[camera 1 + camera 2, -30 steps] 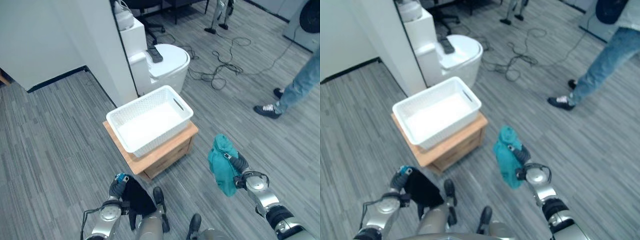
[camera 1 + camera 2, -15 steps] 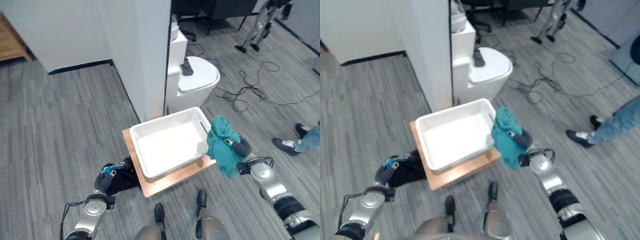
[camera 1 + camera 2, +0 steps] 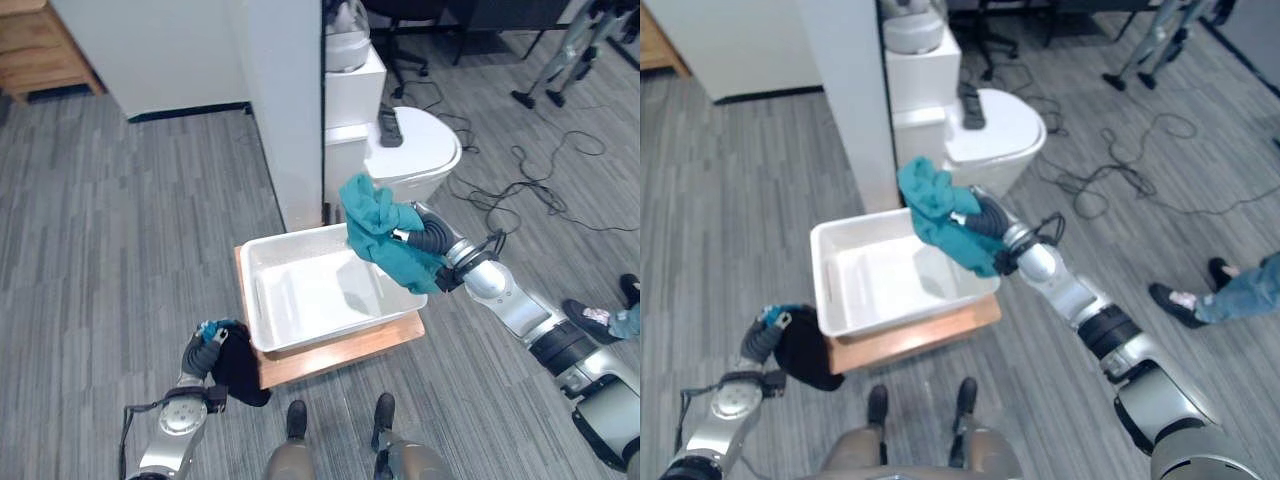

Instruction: Tidy up the quilt and then pick up the clothes from the bed and put them into the laundry hamper.

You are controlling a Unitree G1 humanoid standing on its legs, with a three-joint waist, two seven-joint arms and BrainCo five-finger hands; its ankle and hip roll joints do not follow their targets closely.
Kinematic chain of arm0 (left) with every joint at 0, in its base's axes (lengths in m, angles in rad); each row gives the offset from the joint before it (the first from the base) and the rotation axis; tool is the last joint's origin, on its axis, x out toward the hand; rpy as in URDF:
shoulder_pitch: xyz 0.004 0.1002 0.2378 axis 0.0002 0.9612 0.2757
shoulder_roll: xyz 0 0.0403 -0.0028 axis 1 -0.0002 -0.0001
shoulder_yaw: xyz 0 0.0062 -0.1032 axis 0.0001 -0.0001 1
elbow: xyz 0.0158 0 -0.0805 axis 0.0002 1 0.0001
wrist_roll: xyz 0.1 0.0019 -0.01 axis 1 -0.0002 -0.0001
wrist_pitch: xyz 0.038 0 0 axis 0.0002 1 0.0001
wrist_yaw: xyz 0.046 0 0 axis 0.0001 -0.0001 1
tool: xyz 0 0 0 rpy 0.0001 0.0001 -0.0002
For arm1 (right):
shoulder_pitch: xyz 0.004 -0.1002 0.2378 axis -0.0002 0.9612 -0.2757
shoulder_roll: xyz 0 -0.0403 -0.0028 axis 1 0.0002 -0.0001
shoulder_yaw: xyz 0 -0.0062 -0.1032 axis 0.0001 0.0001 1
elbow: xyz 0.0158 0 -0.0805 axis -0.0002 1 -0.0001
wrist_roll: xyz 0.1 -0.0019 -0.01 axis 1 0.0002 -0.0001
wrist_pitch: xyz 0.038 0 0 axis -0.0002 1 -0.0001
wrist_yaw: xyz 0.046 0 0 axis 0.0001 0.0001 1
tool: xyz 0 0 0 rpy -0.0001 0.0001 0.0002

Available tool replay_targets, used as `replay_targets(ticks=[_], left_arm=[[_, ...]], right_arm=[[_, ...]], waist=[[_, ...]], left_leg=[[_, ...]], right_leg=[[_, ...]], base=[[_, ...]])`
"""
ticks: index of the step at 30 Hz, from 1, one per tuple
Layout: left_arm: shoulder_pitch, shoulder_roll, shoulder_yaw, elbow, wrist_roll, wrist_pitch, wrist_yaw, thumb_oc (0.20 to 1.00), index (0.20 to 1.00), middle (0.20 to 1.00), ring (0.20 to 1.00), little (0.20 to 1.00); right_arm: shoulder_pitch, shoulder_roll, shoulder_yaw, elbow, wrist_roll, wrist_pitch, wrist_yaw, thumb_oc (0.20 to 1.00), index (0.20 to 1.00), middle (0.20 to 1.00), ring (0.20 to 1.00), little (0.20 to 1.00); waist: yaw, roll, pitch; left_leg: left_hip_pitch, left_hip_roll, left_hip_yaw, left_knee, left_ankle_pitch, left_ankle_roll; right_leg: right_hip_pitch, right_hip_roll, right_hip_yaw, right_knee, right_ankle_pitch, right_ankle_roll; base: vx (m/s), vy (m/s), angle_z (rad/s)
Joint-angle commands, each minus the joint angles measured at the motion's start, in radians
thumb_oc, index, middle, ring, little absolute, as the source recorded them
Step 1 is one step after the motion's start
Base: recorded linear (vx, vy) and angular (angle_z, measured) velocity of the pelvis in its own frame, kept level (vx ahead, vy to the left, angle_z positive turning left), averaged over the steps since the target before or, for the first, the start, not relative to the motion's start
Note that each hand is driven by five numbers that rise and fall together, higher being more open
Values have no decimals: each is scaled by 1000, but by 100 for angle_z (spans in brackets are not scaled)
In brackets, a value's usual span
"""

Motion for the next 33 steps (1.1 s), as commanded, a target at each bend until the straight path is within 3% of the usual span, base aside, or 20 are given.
replay_targets(ticks=[1, 4, 6, 9, 14, 17, 18, 19, 20, 22, 26, 32, 33], left_arm=[[-142, 138, 36, -101, -71, -117, 20, 200, 200, 200, 200, 200], [-206, 198, 39, -157, -81, -129, 13, 200, 200, 200, 200, 200], [-329, 284, 21, -244, -90, -159, 3, 200, 200, 200, 200, 200], [-459, 297, -27, -335, -114, -165, 13, 200, 200, 200, 200, 200], [-588, 247, -121, -503, -94, -141, -15, 200, 200, 200, 200, 200], [-653, 178, -197, -622, -69, -122, -42, 200, 200, 200, 200, 200], [-654, 176, -201, -622, -68, -122, -41, 200, 200, 200, 200, 200], [-657, 146, -222, -656, -35, -114, -47, 200, 200, 200, 200, 200], [-657, 145, -225, -657, -34, -114, -47, 200, 200, 200, 200, 200], [-648, 117, -246, -693, -9, -115, -44, 200, 200, 200, 200, 200], [-622, 88, -247, -731, -14, -123, -43, 200, 200, 200, 200, 200], [-559, 98, -151, -811, 66, -152, 38, 200, 200, 200, 200, 200], [-554, 129, -105, -807, 94, -147, 74, 200, 200, 200, 200, 200]], right_arm=[[-163, 11, 43, 51, -39, -4, -15, 1000, 1000, 1000, 1000, 1000], [-203, 20, 73, 115, -60, 11, -19, 1000, 1000, 1000, 1000, 1000], [-253, 19, 101, 214, -116, 25, -50, 1000, 1000, 1000, 1000, 1000], [-320, 0, 139, 303, -230, 44, -91, 1000, 1000, 1000, 1000, 1000], [-275, -40, 125, 258, -341, 61, -137, 1000, 1000, 1000, 1000, 1000], [-160, -137, 74, 104, -494, 63, -155, 1000, 1000, 1000, 1000, 1000], [-152, -141, 67, 97, -496, 64, -153, 1000, 1000, 1000, 1000, 1000], [-55, -200, 10, -14, -532, 46, -159, 1000, 1000, 1000, 1000, 1000], [-47, -203, 3, -21, -533, 48, -156, 1000, 1000, 1000, 1000, 1000], [105, -262, -82, -121, -544, 17, -166, 1000, 1000, 1000, 1000, 1000], [155, -218, -105, -125, -575, 34, -187, 1000, 1000, 1000, 1000, 1000], [311, -184, -207, -173, -541, 22, -203, 1000, 1000, 1000, 1000, 1000], [376, -165, -227, -166, -524, 20, -197, 1000, 1000, 1000, 1000, 1000]], waist=[[25, 44, 17], [28, 54, 22], [26, 71, 25], [23, 84, 18], [-7, 87, 12], [-67, 77, 0], [-64, 77, 0], [-101, 70, -2], [-97, 69, -3], [-131, 62, -12], [-134, 61, -16], [-145, 55, -23], [-146, 50, -28]], left_leg=[[44, 53, 80, -1, -97, -49], [37, 54, 77, -1, -92, -53], [25, 54, 70, -1, -85, -58], [15, 56, 67, -1, -79, -62], [19, 65, 69, -1, -84, -62], [44, 71, 85, -1, -97, -59], [45, 71, 86, -1, -98, -59], [66, 75, 105, -1, -114, -57], [63, 75, 106, -1, -109, -56], [78, 80, 138, -1, -120, -53], [83, 83, 150, -1, -125, -51], [95, 85, 149, -1, -128, -49], [104, 86, 149, -1, -131, -50]], right_leg=[[61, -80, 2, 4, -197, 106], [57, -79, -3, 4, -200, 106], [52, -80, -8, 4, -201, 108], [49, -79, -9, 4, -205, 109], [55, -77, -8, 4, -210, 107], [62, -72, 9, 4, -212, 106], [63, -72, 9, 4, -212, 106], [63, -69, 25, 4, -213, 111], [60, -70, 26, 4, -209, 110], [46, -67, 46, 4, -205, 117], [39, -67, 55, 4, -205, 117], [54, -62, 54, 4, -215, 112], [66, -60, 46, 4, -218, 111]], base=[[20, -95, 19], [3, -47, 12], [-11, -35, 17], [-13, -19, 8], [-1, -9, 7], [40, -11, -2], [50, 2, -16], [24, 4, -24], [25, 4, -31], [9, 2, -53], [21, 5, -46], [21, 16, -5], [51, 17, 7]])
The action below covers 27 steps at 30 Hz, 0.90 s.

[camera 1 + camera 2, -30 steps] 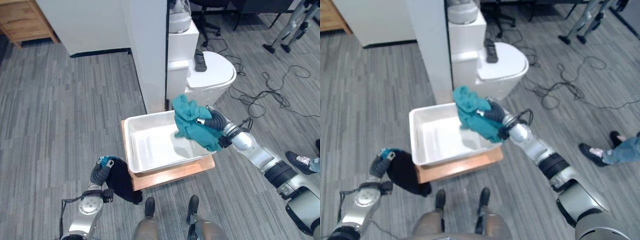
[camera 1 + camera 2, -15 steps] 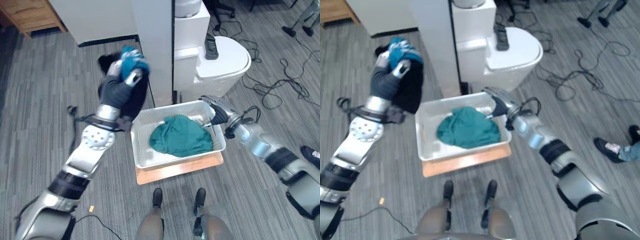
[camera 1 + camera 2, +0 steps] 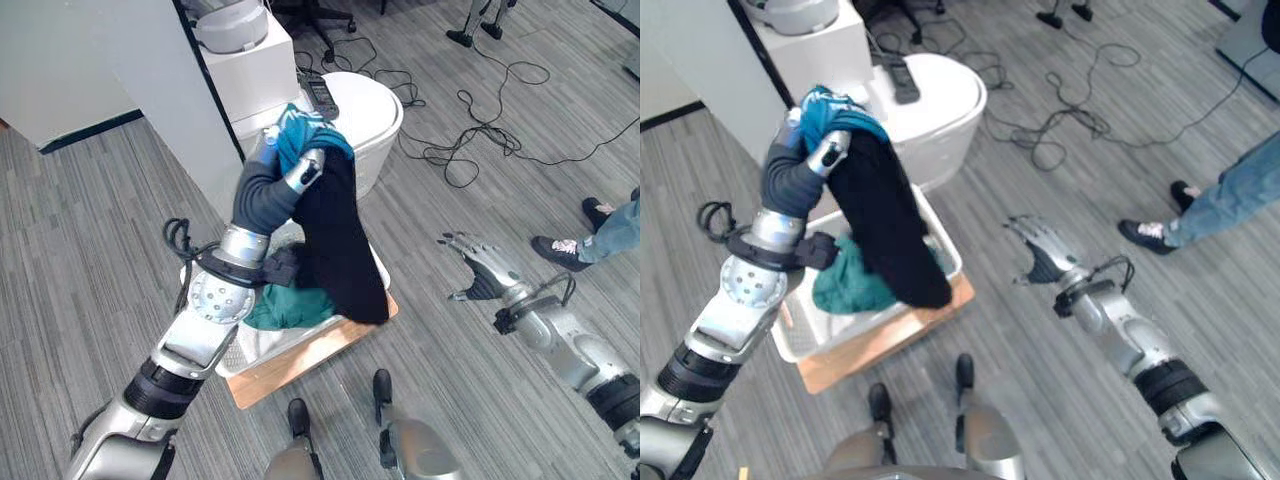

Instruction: Tidy up the quilt and then pick up the clothes from the bed and put them into the laundry hamper.

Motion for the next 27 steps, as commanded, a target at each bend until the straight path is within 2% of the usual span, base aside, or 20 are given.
replay_targets(ticks=[1, 7, 9, 13, 16, 17, 18, 19, 21, 22, 27], left_arm=[[-92, 38, 19, -3, 74, -79, 82, 200, 200, 200, 200, 200], [-13, 55, 59, -4, 71, -71, 64, 200, 200, 200, 200, 200], [48, 69, 42, 31, 56, -43, 1, 200, 200, 200, 200, 200], [95, 43, -22, 176, 87, 7, -48, 200, 200, 200, 200, 200], [107, 9, -49, 285, 151, 32, -37, 200, 200, 200, 200, 200], [107, -22, -65, 394, 204, 58, -18, 200, 200, 200, 200, 200], [100, -41, -73, 460, 229, 66, 0, 802, 802, 802, 802, 802], [87, -52, -79, 522, 258, 82, 15, 1000, 1000, 1000, 1000, 1000], [78, -55, -78, 562, 279, 95, 15, 1000, 1000, 1000, 1000, 1000], [71, -73, -60, 620, 275, 120, 29, 1000, 1000, 1000, 1000, 1000], [81, -61, 2, 609, 218, 105, 58, 1000, 1000, 1000, 1000, 1000]], right_arm=[[-10, 12, -9, 22, 26, -27, -27, 1000, 1000, 1000, 1000, 1000], [71, 56, -34, 86, 32, -11, -26, 1000, 1000, 1000, 1000, 1000], [99, 64, -63, 97, 39, 0, -22, 1000, 1000, 1000, 1000, 1000], [78, 80, -60, 135, 65, 13, -12, 1000, 1000, 1000, 1000, 1000], [55, 94, -46, 143, 73, 18, -8, 1000, 1000, 1000, 1000, 1000], [36, 107, -31, 142, 79, 18, -4, 1000, 1000, 1000, 1000, 1000], [23, 112, -23, 149, 82, 19, -8, 1000, 1000, 1000, 1000, 1000], [10, 112, -13, 153, 78, 21, -10, 1000, 1000, 1000, 1000, 1000], [2, 112, -6, 157, 71, 23, -11, 1000, 1000, 1000, 1000, 1000], [-4, 111, -3, 163, 70, 27, -14, 1000, 1000, 1000, 1000, 1000], [32, 103, -17, 229, 92, 39, -17, 1000, 1000, 1000, 1000, 1000]], waist=[[26, 11, -81], [31, -8, -77], [25, -15, -70], [13, -14, -59], [4, -15, -52], [-4, -18, -48], [-7, -18, -47], [-10, -18, -45], [-12, -18, -45], [-15, -17, -44], [-18, -8, -54]], left_leg=[[70, 68, 53, 0, -111, -43], [70, 68, 48, 0, -115, -43], [64, 69, 55, 0, -113, -42], [50, 68, 65, 0, -107, -42], [43, 68, 75, 0, -106, -41], [37, 69, 83, 0, -104, -42], [31, 69, 89, 0, -102, -42], [25, 69, 94, 0, -99, -43], [19, 70, 98, 0, -99, -44], [13, 72, 104, 0, -96, -46], [16, 75, 112, 0, -95, -51]], right_leg=[[77, -82, -35, -1, -222, 119], [80, -78, -43, -1, -218, 121], [67, -78, -38, -1, -212, 124], [41, -80, -23, -1, -199, 125], [28, -82, -14, -1, -193, 126], [14, -81, -4, -1, -186, 129], [2, -81, 1, -1, -181, 130], [-8, -81, 4, -1, -178, 130], [-16, -81, 7, -1, -176, 131], [-25, -83, 8, -1, -172, 131], [-24, -87, 6, -1, -171, 131]], base=[[66, 15, 11], [14, -6, 13], [0, 0, 0], [-31, 24, -5], [-30, 22, -20], [-39, 23, -8], [-59, 28, -17], [-47, 13, -28], [-27, 6, -28], [-10, 9, -15], [6, 5, -8]])
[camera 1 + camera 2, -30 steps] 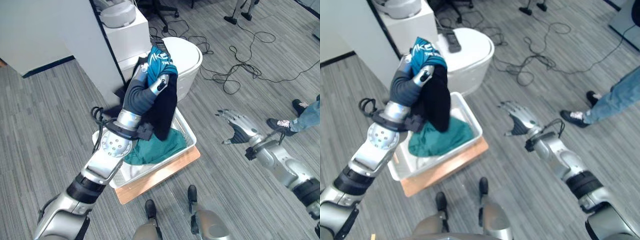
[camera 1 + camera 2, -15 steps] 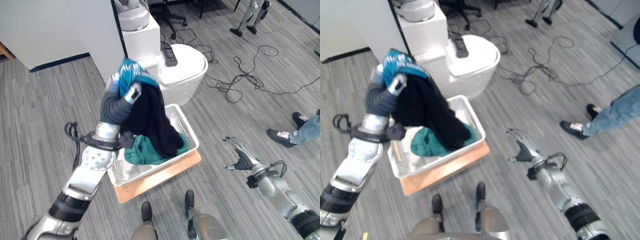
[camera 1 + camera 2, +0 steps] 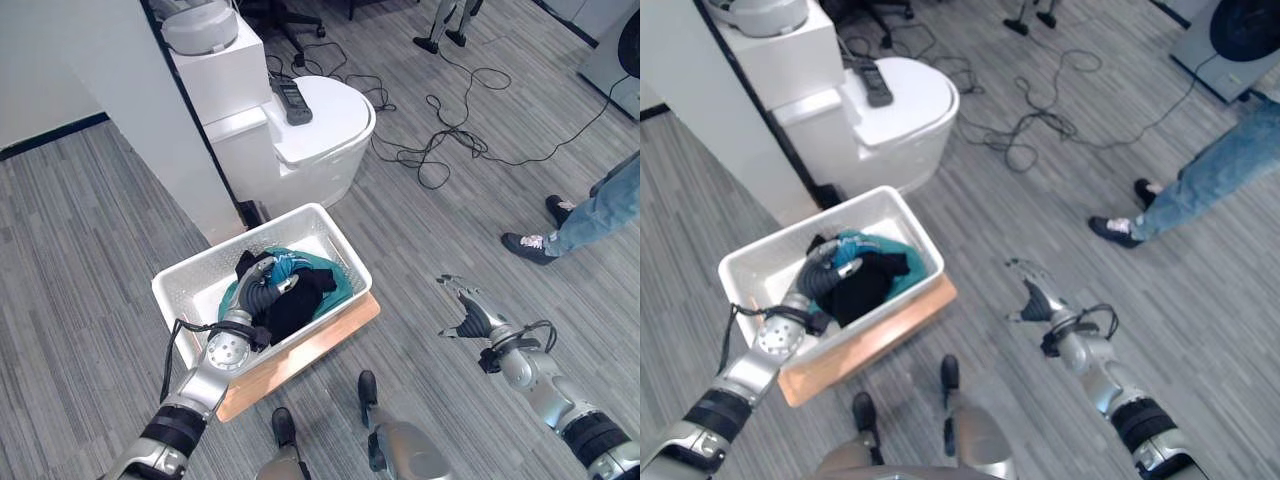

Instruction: Tidy up the quilt and then pick up the clothes from the bed and put them into the laundry hamper.

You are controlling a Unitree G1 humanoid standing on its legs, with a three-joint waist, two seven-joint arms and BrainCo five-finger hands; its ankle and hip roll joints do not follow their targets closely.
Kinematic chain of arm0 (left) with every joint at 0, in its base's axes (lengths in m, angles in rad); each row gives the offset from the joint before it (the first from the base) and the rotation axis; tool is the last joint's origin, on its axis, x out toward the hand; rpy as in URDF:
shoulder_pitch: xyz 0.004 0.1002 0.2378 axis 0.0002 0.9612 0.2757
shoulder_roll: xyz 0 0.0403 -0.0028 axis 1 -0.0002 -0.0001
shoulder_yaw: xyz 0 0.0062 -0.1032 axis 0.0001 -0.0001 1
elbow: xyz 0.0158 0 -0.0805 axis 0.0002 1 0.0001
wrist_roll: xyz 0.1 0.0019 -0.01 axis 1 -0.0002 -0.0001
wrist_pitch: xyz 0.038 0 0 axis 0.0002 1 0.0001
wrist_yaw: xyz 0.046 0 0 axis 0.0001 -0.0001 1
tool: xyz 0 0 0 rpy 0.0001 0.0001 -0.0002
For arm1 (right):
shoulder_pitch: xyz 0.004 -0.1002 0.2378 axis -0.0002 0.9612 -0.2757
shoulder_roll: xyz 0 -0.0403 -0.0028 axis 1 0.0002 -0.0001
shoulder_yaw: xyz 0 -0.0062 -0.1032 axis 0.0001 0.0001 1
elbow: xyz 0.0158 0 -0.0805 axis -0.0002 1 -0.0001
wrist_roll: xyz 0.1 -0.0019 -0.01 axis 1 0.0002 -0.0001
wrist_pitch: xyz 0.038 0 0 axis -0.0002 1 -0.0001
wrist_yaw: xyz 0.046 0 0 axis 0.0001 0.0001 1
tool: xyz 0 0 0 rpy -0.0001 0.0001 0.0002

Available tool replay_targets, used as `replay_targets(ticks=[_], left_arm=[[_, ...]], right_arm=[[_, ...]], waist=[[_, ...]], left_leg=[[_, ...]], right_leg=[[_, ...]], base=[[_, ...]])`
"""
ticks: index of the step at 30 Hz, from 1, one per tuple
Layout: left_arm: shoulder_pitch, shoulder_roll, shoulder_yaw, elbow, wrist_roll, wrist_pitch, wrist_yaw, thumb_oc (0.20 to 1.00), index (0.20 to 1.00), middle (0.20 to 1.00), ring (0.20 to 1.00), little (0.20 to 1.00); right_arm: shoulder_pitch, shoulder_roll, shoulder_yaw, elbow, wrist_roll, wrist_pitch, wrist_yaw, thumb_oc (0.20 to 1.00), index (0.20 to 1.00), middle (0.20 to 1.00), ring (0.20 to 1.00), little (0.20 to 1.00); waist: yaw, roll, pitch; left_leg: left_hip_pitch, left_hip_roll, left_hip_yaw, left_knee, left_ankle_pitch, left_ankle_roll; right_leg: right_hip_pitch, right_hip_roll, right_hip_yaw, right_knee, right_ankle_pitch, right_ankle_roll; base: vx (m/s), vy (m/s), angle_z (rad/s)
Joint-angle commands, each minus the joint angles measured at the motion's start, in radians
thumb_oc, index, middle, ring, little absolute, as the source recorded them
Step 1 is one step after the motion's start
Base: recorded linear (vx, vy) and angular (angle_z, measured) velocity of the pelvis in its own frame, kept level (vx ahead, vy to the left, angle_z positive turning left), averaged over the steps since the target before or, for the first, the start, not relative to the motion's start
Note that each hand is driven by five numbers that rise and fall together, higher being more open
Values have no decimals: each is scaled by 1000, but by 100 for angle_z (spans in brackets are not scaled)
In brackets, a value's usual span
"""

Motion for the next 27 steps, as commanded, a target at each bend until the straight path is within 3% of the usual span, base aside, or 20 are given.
replay_targets(ticks=[1, 11, 14, 17, 18, 19, 21, 27], left_arm=[[-104, 24, 35, -71, -61, -59, 48, 1000, 1000, 1000, 1000, 1000], [57, 21, 145, -90, -323, -133, 3, 1000, 1000, 1000, 1000, 1000], [135, -6, 173, 76, -360, -119, -26, 1000, 1000, 1000, 1000, 1000], [168, -75, 185, 328, -383, -79, -36, 1000, 1000, 1000, 1000, 1000], [167, -75, 185, 329, -383, -80, -36, 1000, 1000, 1000, 1000, 1000], [176, -120, 189, 523, -369, -53, -43, 1000, 1000, 1000, 1000, 1000], [172, -144, 176, 679, -298, -35, -23, 1000, 1000, 1000, 1000, 1000], [197, -196, 157, 874, -186, 6, -9, 1000, 1000, 1000, 1000, 1000]], right_arm=[[-27, -42, -38, 36, 56, 7, -13, 1000, 1000, 1000, 1000, 1000], [20, 77, -40, 424, 200, 50, 25, 1000, 1000, 1000, 1000, 1000], [9, 162, -63, 602, 281, 70, 41, 1000, 1000, 1000, 1000, 1000], [-17, 205, -74, 728, 300, 95, 47, 1000, 1000, 1000, 1000, 1000], [-18, 205, -74, 728, 300, 95, 47, 1000, 1000, 1000, 1000, 1000], [-29, 229, -74, 799, 301, 114, 49, 1000, 1000, 1000, 1000, 1000], [-43, 253, -72, 839, 309, 122, 48, 1000, 1000, 1000, 1000, 1000], [-52, 308, -73, 838, 380, 118, 47, 1000, 1000, 1000, 1000, 1000]], waist=[[21, 51, 4], [51, 71, -25], [68, 80, -35], [82, 83, -46], [81, 83, -48], [87, 85, -54], [91, 85, -64], [94, 78, -82]], left_leg=[[60, 77, 53, 1, -104, -52], [105, 72, 27, 1, -108, -54], [120, 73, 17, 1, -108, -54], [126, 71, 10, 1, -108, -52], [122, 71, 10, 1, -105, -52], [131, 70, 4, 1, -108, -50], [131, 67, 0, 1, -108, -49], [136, 61, -1, 1, -113, -45]], right_leg=[[55, -92, -47, 4, -190, 126], [139, -96, -84, 4, -208, 118], [164, -93, -95, 4, -216, 117], [175, -92, -101, 4, -220, 116], [171, -93, -100, 4, -218, 115], [184, -93, -106, 4, -223, 114], [187, -93, -108, 4, -224, 113], [193, -95, -110, 4, -223, 112]], base=[[0, 0, 0], [27, 7, 9], [25, 26, 11], [16, 14, 12], [39, 22, 12], [32, 24, 11], [41, 36, 5], [26, 36, 10]])
